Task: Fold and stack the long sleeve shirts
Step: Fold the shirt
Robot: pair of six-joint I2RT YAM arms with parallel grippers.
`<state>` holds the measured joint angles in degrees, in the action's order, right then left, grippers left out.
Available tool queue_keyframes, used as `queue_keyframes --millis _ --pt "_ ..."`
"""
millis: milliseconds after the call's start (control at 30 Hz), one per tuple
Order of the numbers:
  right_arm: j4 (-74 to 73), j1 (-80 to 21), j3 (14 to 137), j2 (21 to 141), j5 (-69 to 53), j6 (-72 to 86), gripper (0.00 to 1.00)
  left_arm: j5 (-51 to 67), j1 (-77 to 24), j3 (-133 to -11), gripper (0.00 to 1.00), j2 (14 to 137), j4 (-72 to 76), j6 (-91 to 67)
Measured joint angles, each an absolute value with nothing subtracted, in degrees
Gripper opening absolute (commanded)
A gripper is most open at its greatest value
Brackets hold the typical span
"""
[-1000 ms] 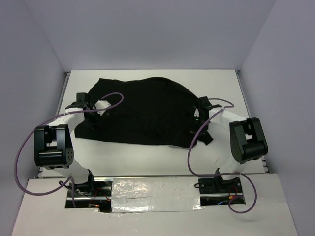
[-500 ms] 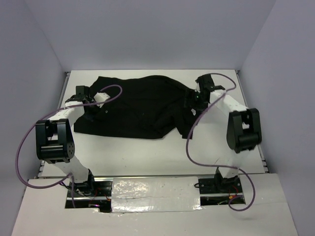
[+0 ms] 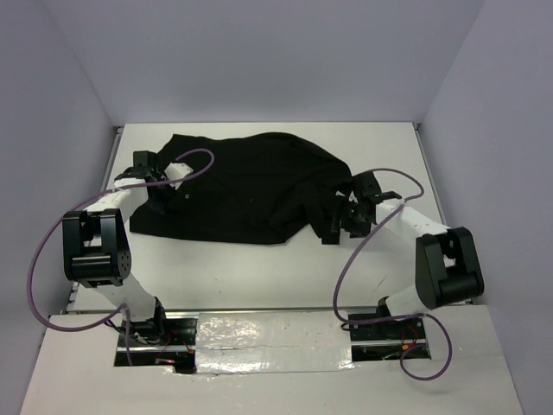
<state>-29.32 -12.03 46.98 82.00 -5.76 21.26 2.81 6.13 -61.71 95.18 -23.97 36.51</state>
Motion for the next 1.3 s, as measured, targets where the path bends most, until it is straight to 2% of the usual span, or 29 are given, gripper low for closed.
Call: queue_keyframes --millis 133,200,233,267,300,333,433,533,800,967,1100,1300 --pt "-26.2 -12.0 47.3 87.8 -6.2 22.5 0.71 2.9 6.1 -61.7 0.00 95.2 -24.0 35.7" --pt "-24.4 -12.1 48.2 89.8 -7.0 23.0 0.63 2.8 6.1 -61.6 0.00 95.0 -23.9 35.7" --pt "-23.4 -12.1 48.8 90.5 -7.5 23.0 0.44 2.8 6.1 -61.5 0.00 94.7 -24.0 35.7" --pt "-22.5 -12.2 49.2 91.3 -8.1 22.8 0.32 2.9 6.1 -61.5 0.00 94.5 -24.1 35.8" --pt "-21.5 -12.3 49.3 91.8 -8.5 23.0 0.11 2.9 6.1 -61.5 0.00 94.1 -24.1 35.8" --pt "-21.2 -12.4 49.3 92.3 -9.2 22.7 0.00 2.9 6.1 -61.5 0.00 93.8 -24.1 35.7" --pt "-21.6 -12.6 48.8 91.6 -10.9 23.0 0.00 2.9 6.1 -61.4 0.00 92.5 -24.1 35.7" --pt "-24.9 -13.7 46.4 85.6 -11.7 22.5 0.00 3.2 6.1 -61.0 0.00 91.2 -24.1 35.8" --pt "-42.7 -20.9 45.3 49.7 -15.9 22.6 0.00 4.0 6.1 -57.7 0.00 84.5 -25.3 35.8" --pt "-53.8 -20.8 55.3 33.1 -13.8 24.9 0.00 4.2 6.1 -54.5 0.00 78.3 -27.9 36.0" --pt "-58.8 -20.8 64.3 29.9 -11.6 25.9 0.00 4.1 6.1 -52.1 0.00 72.7 -30.5 36.8" --pt "-69.1 -20.8 78.3 31.7 -7.7 25.7 0.00 3.9 6.1 -49.7 0.00 65.1 -35.3 37.9"
